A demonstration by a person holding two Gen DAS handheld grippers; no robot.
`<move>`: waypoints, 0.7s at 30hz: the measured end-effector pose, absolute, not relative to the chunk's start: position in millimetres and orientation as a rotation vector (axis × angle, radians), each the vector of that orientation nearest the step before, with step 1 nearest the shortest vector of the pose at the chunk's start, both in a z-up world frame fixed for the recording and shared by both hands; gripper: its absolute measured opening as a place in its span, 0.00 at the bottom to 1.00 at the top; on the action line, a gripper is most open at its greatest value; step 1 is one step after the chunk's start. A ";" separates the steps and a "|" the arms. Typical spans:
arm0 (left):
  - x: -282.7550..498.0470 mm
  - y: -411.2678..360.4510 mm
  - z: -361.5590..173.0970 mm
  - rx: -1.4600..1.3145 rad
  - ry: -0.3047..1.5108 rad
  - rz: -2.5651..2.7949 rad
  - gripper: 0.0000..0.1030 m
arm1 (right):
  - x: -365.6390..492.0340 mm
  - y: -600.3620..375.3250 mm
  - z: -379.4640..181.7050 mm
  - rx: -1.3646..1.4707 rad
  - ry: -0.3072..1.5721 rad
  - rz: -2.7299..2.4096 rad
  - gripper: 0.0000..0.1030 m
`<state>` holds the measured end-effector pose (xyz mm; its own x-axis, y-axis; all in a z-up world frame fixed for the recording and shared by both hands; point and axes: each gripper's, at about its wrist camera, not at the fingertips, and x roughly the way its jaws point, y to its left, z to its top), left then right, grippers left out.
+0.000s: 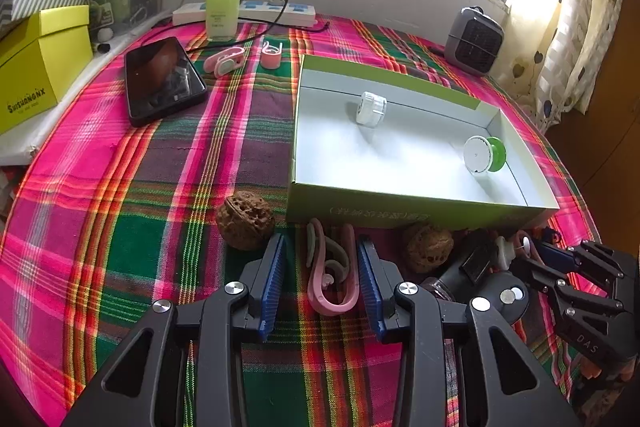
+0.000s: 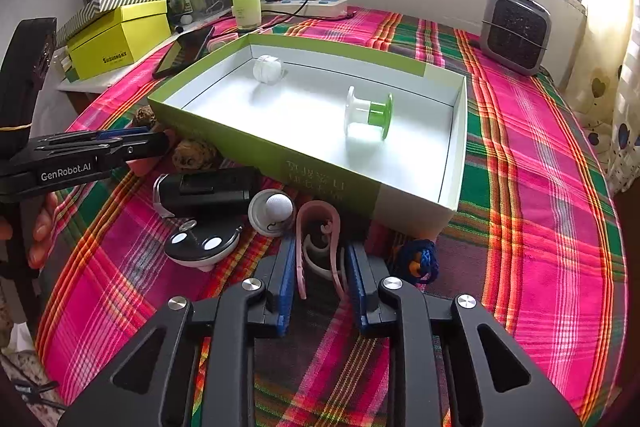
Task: Organize objects
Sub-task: 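Grasp a pink hook clip with the left gripper while the right grasps another, then lift both pink clips and carry them toward the box tray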
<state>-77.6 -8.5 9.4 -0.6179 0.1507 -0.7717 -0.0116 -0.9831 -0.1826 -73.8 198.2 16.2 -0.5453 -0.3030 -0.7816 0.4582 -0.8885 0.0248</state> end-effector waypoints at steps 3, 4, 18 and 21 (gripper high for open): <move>-81.2 -8.5 10.2 -1.333 -0.246 2.741 0.33 | -73.2 198.4 16.5 1.173 0.259 -2.420 0.24; -81.0 -8.7 9.3 -1.333 -0.244 2.742 0.33 | -72.5 198.5 16.8 1.172 0.255 -2.418 0.24; -78.9 -12.8 7.3 -1.328 -0.219 2.762 0.22 | -60.4 200.8 17.8 1.190 0.181 -2.451 0.24; -77.8 -12.2 7.0 -1.324 -0.207 2.768 0.22 | -60.1 201.0 17.9 1.193 0.174 -2.460 0.24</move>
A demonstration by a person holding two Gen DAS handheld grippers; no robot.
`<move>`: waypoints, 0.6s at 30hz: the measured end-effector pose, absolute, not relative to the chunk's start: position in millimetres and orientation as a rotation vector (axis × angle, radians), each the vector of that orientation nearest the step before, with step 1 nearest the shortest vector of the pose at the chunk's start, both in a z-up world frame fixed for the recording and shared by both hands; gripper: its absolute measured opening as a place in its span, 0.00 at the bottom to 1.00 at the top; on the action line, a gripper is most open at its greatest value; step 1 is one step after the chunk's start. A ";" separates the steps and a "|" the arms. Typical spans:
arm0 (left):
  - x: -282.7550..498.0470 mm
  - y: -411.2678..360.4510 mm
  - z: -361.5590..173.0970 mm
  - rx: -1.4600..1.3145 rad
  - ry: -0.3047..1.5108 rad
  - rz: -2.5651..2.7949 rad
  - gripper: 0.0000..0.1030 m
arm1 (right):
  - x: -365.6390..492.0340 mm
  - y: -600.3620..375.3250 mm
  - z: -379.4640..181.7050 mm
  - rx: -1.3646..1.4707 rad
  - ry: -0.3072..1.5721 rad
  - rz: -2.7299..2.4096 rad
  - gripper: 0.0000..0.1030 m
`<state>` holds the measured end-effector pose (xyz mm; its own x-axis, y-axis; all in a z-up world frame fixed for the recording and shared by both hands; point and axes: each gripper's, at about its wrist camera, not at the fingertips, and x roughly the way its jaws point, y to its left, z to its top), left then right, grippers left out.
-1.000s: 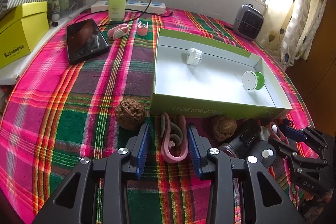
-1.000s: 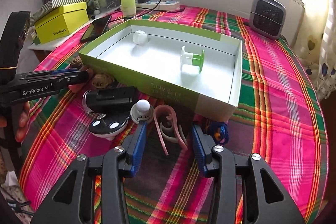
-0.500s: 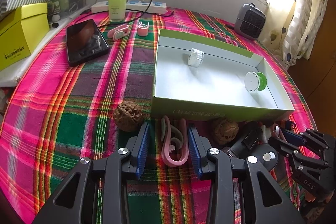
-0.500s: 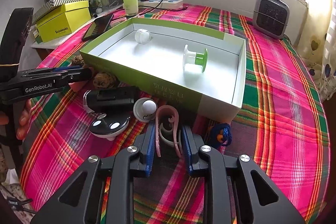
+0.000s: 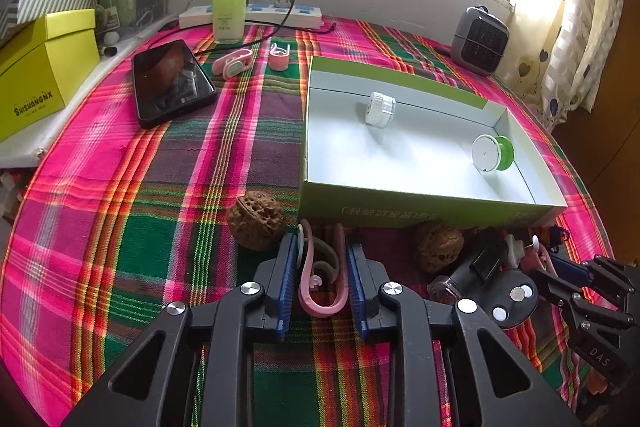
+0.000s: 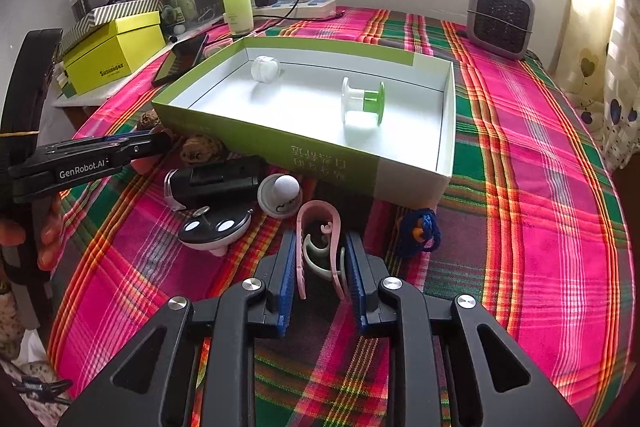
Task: Organize objects
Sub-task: 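Lift both pink clips and carry them toward the box tray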
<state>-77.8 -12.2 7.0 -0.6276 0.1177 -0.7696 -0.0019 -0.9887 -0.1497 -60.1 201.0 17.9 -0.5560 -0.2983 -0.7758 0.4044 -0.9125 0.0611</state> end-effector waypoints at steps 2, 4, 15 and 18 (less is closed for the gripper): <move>-77.5 -11.9 6.9 -1.325 -0.213 2.765 0.22 | -60.0 201.0 18.0 1.195 0.172 -2.466 0.24; -77.4 -11.5 6.8 -1.325 -0.212 2.766 0.22 | -60.2 200.9 17.9 1.197 0.169 -2.468 0.24; -77.5 -11.8 6.9 -1.323 -0.204 2.767 0.22 | -59.7 198.0 16.9 1.203 0.183 -2.488 0.24; -77.5 -11.6 6.9 -1.326 -0.206 2.766 0.22 | -59.8 198.4 16.9 1.204 0.179 -2.491 0.24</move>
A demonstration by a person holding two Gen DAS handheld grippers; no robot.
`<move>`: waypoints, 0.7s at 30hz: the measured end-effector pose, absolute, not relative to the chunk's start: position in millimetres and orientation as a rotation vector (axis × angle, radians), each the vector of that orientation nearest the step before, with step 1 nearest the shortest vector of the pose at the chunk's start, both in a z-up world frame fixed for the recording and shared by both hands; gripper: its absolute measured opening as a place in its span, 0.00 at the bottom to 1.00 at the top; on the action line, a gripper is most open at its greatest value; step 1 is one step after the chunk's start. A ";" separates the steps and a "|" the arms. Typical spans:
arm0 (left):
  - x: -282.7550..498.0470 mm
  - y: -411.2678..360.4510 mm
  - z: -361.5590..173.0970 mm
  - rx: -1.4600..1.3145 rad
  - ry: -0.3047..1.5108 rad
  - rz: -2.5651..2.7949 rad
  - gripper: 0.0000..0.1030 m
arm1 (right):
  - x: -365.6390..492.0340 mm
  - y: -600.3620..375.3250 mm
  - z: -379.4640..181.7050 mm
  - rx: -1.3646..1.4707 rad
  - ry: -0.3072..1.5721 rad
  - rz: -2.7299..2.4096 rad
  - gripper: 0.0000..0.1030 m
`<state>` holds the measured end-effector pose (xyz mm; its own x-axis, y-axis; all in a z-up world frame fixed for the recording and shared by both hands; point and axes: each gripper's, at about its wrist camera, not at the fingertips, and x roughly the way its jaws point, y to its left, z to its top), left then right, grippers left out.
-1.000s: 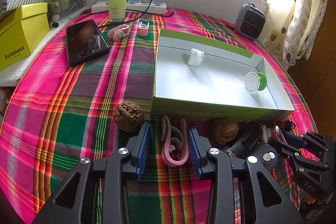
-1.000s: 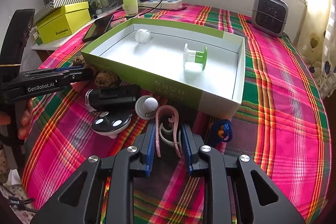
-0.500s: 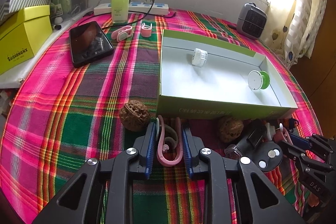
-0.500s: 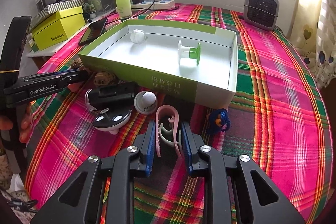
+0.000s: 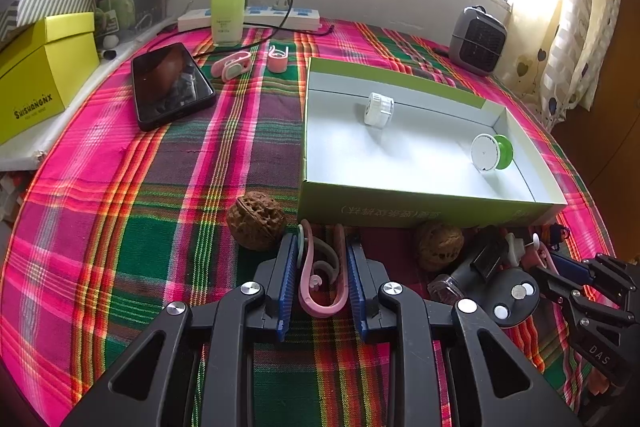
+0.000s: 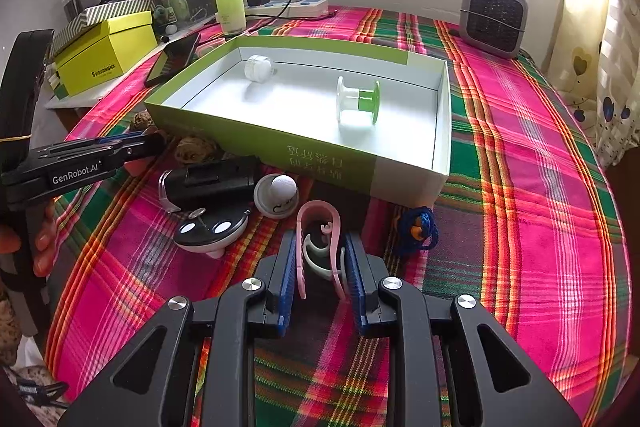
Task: Organize objects
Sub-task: 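Lift both pink clips and carry them toward the box tray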
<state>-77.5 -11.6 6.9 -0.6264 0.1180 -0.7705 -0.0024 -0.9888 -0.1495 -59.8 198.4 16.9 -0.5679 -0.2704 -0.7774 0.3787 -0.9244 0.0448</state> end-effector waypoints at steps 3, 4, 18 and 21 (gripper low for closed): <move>-77.5 -12.2 7.2 -1.331 -0.222 2.769 0.22 | -60.3 198.0 17.1 1.207 0.173 -2.495 0.24; -77.1 -11.7 7.7 -1.331 -0.222 2.769 0.22 | -60.3 197.9 17.2 1.207 0.172 -2.498 0.24; -74.5 -10.6 7.6 -1.327 -0.201 2.781 0.21 | -61.3 198.8 18.0 1.208 0.145 -2.502 0.24; -74.2 -11.0 7.5 -1.330 -0.206 2.779 0.21 | -60.8 198.9 19.1 1.204 0.134 -2.504 0.24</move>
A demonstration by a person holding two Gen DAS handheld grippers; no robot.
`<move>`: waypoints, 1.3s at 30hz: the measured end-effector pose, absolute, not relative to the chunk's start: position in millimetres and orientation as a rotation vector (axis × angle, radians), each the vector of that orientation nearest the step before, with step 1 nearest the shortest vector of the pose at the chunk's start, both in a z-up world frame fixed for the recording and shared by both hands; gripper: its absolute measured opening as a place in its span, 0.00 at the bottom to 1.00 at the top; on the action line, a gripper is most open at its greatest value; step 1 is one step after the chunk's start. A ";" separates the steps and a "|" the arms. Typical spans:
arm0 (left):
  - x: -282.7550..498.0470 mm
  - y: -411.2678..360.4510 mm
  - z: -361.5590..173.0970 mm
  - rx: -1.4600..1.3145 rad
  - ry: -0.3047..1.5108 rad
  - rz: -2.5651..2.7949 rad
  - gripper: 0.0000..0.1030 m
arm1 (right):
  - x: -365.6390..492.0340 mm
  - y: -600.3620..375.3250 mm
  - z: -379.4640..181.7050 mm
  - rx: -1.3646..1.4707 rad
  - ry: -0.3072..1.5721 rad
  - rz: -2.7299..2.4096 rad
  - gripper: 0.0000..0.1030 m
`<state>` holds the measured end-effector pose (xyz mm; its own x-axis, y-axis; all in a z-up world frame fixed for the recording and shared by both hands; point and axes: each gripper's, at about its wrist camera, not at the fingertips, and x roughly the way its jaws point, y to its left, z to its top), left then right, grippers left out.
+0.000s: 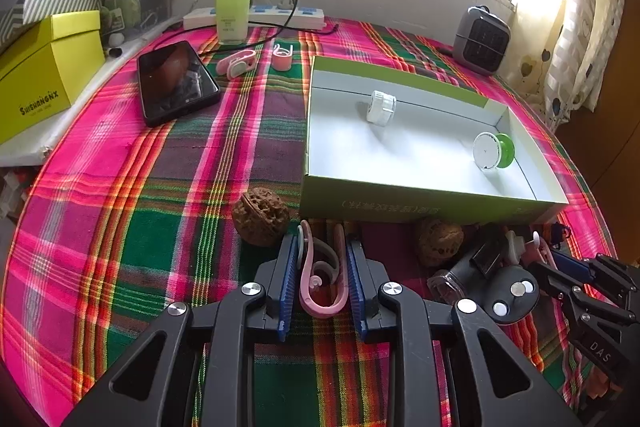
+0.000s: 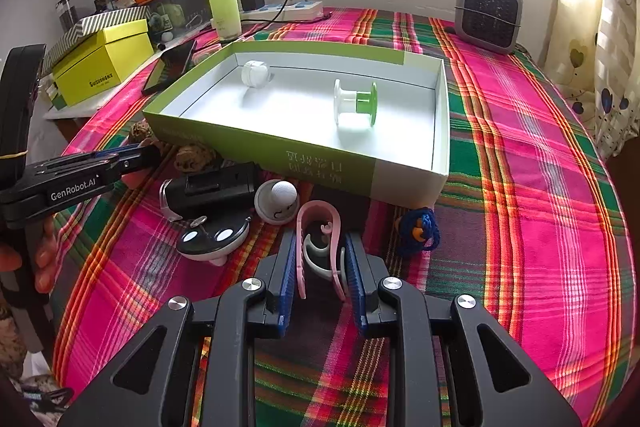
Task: Organize objects
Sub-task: 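Lift both pink clips and carry them toward the box tray, then lower both pink clips into the tray and open both grippers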
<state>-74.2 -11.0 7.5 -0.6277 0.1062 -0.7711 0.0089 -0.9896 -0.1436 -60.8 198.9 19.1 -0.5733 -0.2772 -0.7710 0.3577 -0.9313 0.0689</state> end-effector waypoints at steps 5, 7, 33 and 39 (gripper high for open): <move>-70.7 -10.8 10.0 -1.315 -0.204 2.777 0.21 | -60.9 198.6 22.9 1.188 0.114 -2.504 0.24; -69.1 -11.3 12.5 -1.310 -0.207 2.781 0.21 | -60.7 198.8 23.9 1.184 0.106 -2.503 0.24; -92.9 11.2 47.4 -1.211 -0.151 2.730 0.21 | -85.7 193.3 59.0 1.099 0.044 -2.519 0.24; -111.4 13.4 47.6 -1.221 -0.154 2.718 0.21 | -108.4 189.5 60.9 1.115 0.029 -2.511 0.24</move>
<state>-111.4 13.4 47.6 -0.6550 0.1851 -0.7326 -0.1012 -0.9823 -0.1577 -108.4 189.5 60.9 -0.6066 -0.3428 -0.7174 0.3590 -0.9232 0.1376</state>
